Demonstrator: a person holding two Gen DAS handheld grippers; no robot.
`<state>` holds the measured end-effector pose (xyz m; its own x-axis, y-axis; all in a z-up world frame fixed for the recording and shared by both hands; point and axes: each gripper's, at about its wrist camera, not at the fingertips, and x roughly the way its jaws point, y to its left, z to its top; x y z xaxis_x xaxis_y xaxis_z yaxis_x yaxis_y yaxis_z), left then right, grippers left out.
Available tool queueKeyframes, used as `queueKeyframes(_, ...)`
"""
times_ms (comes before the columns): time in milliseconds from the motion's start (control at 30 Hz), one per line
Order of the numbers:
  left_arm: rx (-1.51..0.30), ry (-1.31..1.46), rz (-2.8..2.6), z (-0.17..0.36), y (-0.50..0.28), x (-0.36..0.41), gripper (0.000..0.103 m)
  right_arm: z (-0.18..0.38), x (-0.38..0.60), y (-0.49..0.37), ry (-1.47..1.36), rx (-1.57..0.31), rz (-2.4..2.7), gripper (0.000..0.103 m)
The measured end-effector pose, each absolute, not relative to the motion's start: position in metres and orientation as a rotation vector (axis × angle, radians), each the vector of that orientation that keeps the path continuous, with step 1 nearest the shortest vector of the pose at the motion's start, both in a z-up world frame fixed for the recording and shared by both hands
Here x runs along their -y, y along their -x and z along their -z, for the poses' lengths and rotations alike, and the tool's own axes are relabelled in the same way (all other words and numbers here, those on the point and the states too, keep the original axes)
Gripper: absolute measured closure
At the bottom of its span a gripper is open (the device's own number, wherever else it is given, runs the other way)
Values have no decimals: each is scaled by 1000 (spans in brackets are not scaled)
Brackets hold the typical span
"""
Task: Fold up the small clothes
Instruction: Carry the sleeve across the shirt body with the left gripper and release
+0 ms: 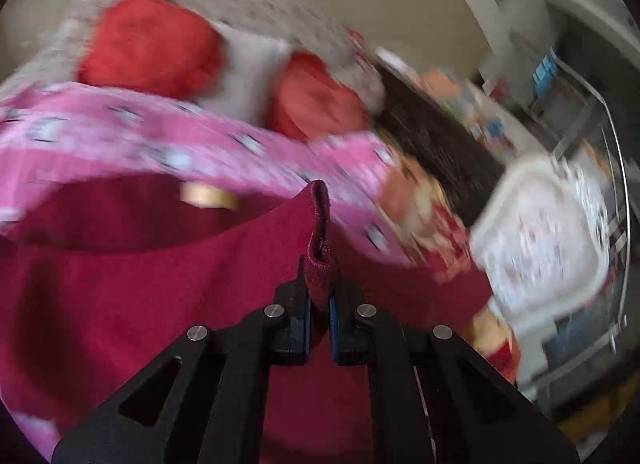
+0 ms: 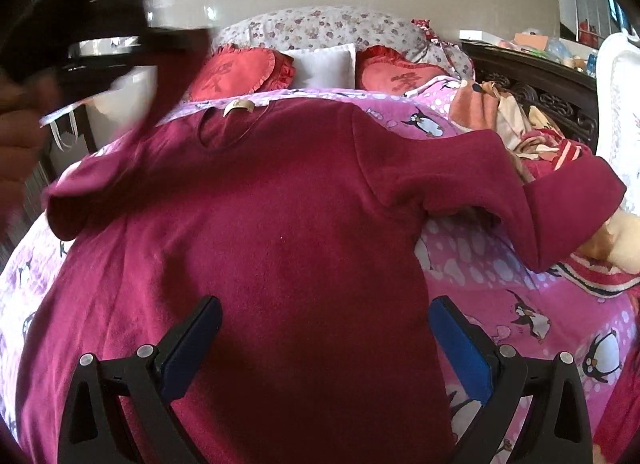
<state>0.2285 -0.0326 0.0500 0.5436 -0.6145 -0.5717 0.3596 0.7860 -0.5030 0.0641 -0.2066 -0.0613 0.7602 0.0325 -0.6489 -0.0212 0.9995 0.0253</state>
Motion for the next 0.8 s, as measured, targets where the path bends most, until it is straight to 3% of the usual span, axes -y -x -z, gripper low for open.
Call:
queueKeyframes(367,-964,285,710,-11,-227,79,97,61,211,-63,-50,-696,-36,0)
queueKeyframes(467,-1013,262,773,-3,-219,82,82,61,211,-63,-54,-697,-37,0)
queueKeyframes(533,-1044,245,777,2,-217,82,62,61,211,-63,-53,-697,-36,0)
queueKeyframes(567,-1065,245,773,5,-216,81,58,61,211,-63,-53,-697,-36,0)
queueKeyframes(667,-1081,266,769,8,-208,65,57,60,211,-63,-53,-700,-35,0)
queueKeyframes(800,-922,259,599,-3,-186,-1,57,59,209,-64,-46,-706,-32,0)
